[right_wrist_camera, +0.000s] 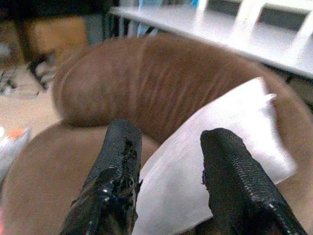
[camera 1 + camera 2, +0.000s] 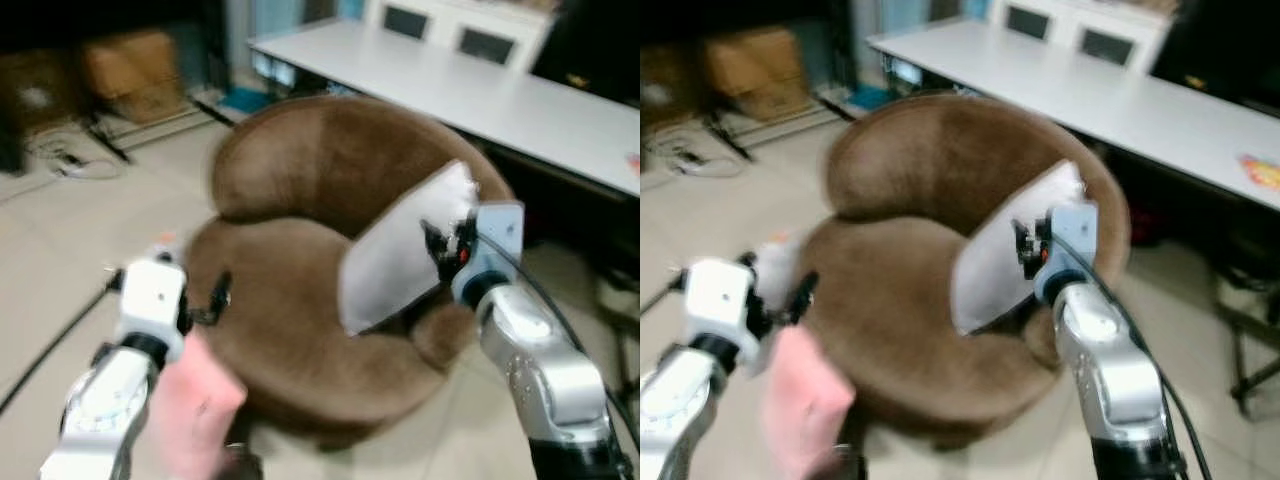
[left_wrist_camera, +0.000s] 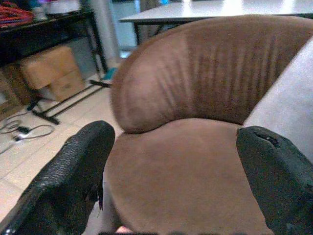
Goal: Move the pillow to the sofa from floor
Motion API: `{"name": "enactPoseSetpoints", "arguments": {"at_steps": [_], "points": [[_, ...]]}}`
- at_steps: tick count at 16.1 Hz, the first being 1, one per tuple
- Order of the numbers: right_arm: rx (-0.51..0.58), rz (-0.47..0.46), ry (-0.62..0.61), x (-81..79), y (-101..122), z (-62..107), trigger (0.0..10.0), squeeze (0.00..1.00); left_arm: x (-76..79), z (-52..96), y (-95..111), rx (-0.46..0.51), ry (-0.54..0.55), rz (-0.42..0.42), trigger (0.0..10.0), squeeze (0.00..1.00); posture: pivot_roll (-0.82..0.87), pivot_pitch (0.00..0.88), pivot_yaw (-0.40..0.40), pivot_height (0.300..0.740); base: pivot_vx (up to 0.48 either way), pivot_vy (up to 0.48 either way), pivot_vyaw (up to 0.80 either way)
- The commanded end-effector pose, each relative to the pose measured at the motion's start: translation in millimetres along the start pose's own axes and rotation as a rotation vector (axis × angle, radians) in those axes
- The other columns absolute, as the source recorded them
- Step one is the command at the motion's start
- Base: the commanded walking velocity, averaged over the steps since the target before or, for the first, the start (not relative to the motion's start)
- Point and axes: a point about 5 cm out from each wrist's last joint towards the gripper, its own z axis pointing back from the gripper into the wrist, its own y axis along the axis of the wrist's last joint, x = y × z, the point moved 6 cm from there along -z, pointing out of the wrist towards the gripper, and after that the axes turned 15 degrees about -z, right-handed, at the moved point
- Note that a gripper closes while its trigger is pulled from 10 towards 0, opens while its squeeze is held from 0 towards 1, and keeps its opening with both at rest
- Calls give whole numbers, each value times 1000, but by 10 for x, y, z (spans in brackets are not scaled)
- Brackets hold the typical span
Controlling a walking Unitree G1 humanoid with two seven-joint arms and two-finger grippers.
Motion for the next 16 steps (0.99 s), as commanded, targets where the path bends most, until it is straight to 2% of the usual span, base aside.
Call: {"name": "enactPoseSetpoints", "arguments": {"at_steps": [1,7,9,11,15,16], "points": [[-1,14,-9,24,37,5,10000,0,-44,-29,70,21,23,-7,10000,0,-18,0,-110,740,0,0,0],[-17,14,10,23,24,24,10000,0,-85,3,37,12,58,19,10000,0,-12,0,-124,740,0,0,0],[-28,68,49,-27,9,29,10000,0,-89,9,30,10,64,25,10000,0,-7,0,-127,740,0,319,0],[-27,98,74,-67,8,32,10000,0,-107,8,28,10,71,26,10000,0,-7,0,-127,740,0,322,800],[-36,77,63,-43,-10,30,10000,0,-111,11,18,7,75,26,10000,0,-5,0,-128,740,0,337,781],[-32,60,51,-20,-5,27,10000,0,-113,10,18,7,76,26,10000,0,-5,0,-128,740,0,341,0]]}}
